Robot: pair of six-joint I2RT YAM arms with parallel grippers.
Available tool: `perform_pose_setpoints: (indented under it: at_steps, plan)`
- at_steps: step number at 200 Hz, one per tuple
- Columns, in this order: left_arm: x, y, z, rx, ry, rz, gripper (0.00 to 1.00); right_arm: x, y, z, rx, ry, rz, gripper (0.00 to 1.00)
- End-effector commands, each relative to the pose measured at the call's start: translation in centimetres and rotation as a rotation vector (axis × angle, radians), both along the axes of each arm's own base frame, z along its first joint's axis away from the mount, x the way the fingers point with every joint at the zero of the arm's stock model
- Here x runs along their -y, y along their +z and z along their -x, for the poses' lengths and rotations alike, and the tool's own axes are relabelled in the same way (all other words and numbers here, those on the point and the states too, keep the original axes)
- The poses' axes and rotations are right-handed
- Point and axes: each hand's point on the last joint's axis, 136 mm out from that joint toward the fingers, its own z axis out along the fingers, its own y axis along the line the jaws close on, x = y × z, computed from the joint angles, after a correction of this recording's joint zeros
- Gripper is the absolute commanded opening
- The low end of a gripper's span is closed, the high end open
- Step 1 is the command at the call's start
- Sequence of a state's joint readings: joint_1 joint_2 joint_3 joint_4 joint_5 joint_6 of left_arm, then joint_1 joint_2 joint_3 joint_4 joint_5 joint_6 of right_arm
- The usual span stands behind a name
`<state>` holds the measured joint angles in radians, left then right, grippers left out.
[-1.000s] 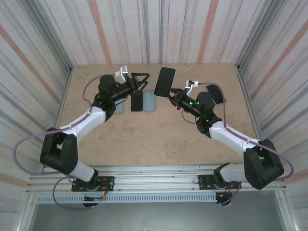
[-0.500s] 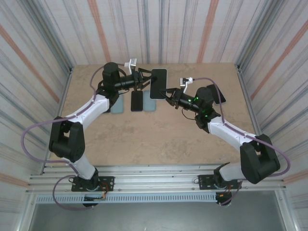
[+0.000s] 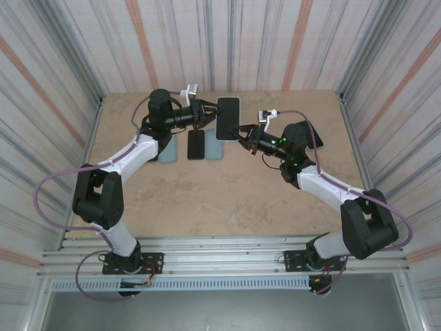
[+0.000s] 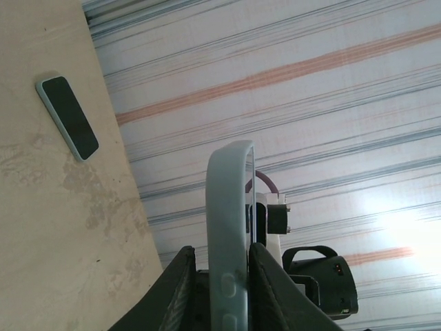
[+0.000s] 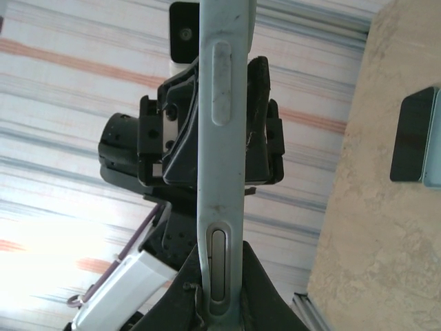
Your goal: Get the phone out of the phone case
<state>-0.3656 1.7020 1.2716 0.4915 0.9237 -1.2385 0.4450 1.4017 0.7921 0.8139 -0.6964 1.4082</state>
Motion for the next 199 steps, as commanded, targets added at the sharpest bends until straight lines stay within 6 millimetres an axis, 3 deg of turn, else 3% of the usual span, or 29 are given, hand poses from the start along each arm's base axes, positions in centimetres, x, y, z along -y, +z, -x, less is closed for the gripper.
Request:
perform_pose_setpoints:
  at_steps: [1,64,155,199]
  plan:
    - [-0.1,0.8,-0.2,0.029,-0.021,0.028,0.25,-0.2,3.3,0.7,0.092,0.054,-0.057,0.08]
    - [-0.3,0.9,-0.5,0.020,-0.007,0.042,0.15,0.1,2.7,0.5,0.068,0.062,-0.055,0.09]
    - [-1.9,0.0,-2.6,-0.066,0.176,0.113,0.06,1.2,0.6,-0.6,0.068,-0.053,-0.002,0.44]
    - [-2.3,-0.5,-3.1,-0.095,0.314,0.145,0.06,1.3,-0.6,0.3,0.136,-0.172,0.076,0.48]
